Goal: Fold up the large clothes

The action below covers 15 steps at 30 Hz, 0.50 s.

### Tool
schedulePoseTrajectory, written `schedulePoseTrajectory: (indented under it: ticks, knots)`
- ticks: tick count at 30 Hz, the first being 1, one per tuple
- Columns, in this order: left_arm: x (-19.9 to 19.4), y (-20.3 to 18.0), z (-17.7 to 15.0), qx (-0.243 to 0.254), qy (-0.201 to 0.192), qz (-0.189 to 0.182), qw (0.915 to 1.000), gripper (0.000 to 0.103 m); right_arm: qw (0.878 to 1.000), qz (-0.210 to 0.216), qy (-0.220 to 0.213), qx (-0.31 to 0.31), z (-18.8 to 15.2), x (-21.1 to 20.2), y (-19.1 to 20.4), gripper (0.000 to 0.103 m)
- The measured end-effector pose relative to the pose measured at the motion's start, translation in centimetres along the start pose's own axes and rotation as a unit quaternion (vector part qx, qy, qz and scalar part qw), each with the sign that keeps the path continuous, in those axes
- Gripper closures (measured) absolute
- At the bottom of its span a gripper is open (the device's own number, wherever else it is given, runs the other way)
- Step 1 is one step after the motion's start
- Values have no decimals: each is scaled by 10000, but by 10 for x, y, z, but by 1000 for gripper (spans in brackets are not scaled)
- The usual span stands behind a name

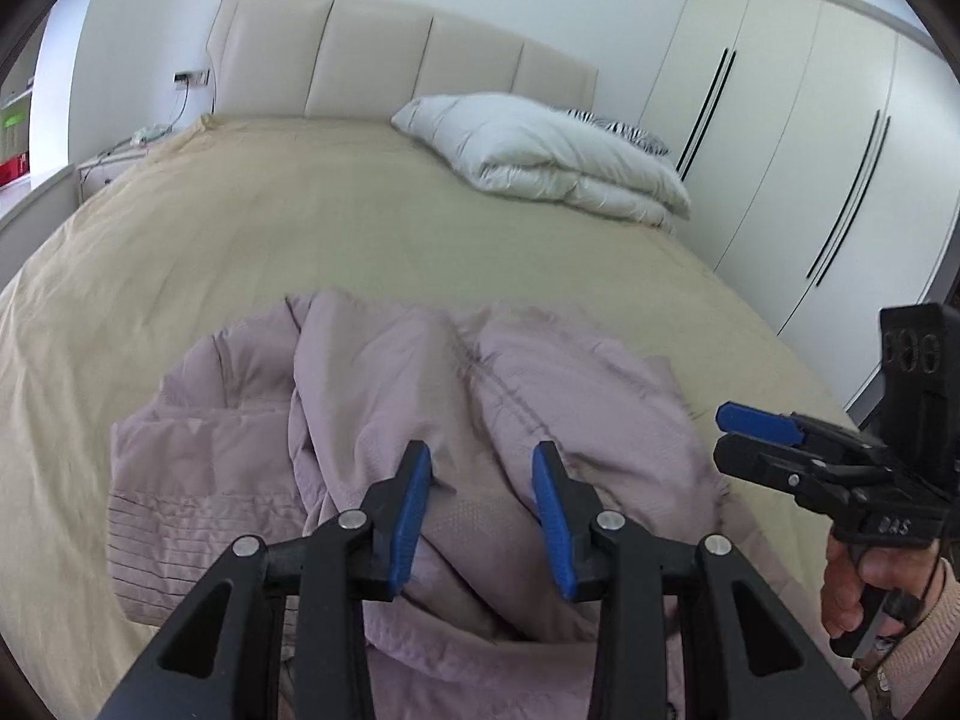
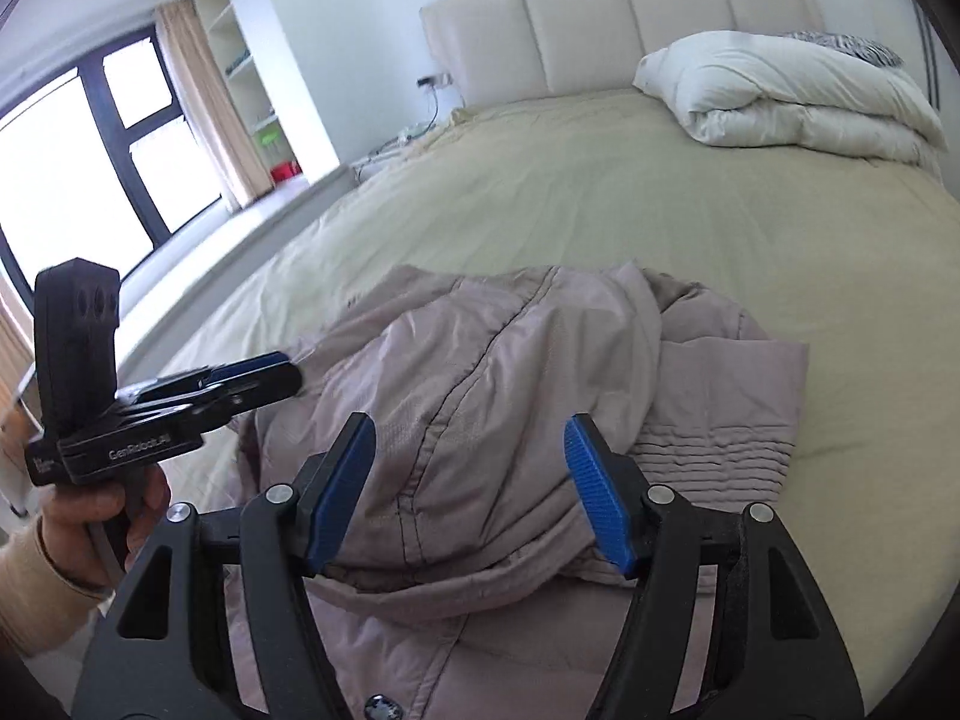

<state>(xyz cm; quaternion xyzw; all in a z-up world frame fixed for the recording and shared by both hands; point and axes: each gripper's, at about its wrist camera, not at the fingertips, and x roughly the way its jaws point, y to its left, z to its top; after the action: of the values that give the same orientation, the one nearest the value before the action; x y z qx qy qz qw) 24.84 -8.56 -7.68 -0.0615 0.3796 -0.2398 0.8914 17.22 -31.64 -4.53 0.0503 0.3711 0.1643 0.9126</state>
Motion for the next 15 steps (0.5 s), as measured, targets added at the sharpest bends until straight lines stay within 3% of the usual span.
schedulePoseTrajectory:
  ticks: [5,8,11,15]
  knots:
    - [55,27,-19,-156,565,163,9982,73,9924,-679,903,-483,-15,84,-1,51]
    - [67,34,-21,-159,674,139,9975,75,9921,-667,989,-399,-14,109,-13,52]
    - [77,36,-25,-81,730,201,9971,76,9884,-854,1023,-726,-18,124,-9,52]
    - [89,39,-30,-124,695,214,9973,77,9883,-994,837,-795,-22,143,-11,51]
